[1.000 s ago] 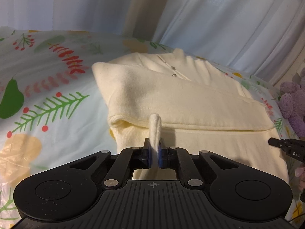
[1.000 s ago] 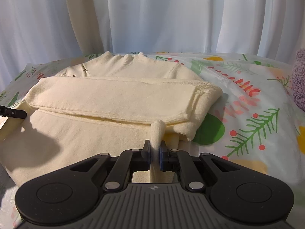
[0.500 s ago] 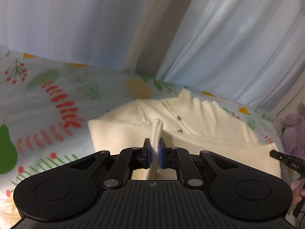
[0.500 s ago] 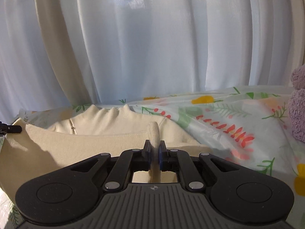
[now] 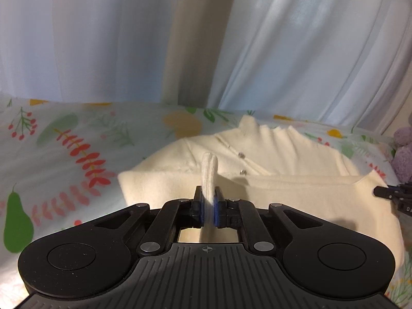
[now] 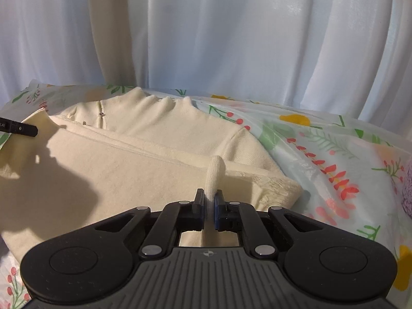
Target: Fold small clothes
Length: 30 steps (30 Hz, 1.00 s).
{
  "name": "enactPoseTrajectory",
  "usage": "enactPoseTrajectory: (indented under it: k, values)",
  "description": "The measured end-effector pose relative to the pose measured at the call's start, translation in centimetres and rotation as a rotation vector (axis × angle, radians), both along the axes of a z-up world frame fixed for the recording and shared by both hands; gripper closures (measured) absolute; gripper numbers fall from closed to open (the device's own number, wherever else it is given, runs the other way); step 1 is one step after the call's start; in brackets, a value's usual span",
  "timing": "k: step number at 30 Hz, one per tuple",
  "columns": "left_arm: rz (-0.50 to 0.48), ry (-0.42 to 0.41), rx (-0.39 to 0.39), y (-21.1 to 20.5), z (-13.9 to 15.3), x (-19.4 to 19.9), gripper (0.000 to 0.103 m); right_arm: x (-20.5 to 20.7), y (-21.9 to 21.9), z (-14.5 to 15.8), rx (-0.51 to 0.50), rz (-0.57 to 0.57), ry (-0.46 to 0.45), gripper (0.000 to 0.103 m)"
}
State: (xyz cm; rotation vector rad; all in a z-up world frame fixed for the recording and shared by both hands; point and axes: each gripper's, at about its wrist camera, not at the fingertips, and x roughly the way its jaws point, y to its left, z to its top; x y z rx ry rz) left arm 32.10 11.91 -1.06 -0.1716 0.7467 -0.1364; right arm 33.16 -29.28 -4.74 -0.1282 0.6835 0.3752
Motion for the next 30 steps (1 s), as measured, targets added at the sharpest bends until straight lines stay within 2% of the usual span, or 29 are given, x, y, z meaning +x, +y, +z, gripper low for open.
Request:
enactPoseTrajectory:
  k: [2,5,8,12,17,25,29,30]
  values:
    - [0.004,-0.079,-0.002,-0.1,2.3,1.2,0.094,1.0,0.2,2.0,0.01,-0.026,-0.08,0.097]
    - [0.085,-0.166,0.072,-0.9,4.1,4.6,0.094,4.1,1.0,3.8,-0.027,-0.131,-0.198,0.097]
    - [0.157,-0.191,0.081,-1.3,3.7,8.3,0.094,8.0,1.9,3.9,-0.036,-0.249,-0.247,0.097]
    - [0.203,-0.126,0.092,-2.2,0.7,11.9,0.094,12.2,2.9,1.4,-0.021,-0.319,-0.172,0.097]
    - [0.226,-0.06,0.15,-3.0,-3.4,13.3,0.094,13.5,3.7,-2.3,-0.073,-0.332,-0.11,0.097]
    - [0.248,-0.009,0.189,-3.2,-5.9,14.2,0.092,15.5,3.9,-4.5,-0.097,-0.337,-0.044,0.096]
    - [0.274,0.004,0.215,-2.2,-7.0,13.4,0.076,15.4,3.6,-5.4,-0.06,-0.349,-0.012,0.095]
    - [0.285,0.0,0.225,-2.0,-7.0,13.2,0.069,15.3,3.4,-5.5,-0.041,-0.357,-0.006,0.091]
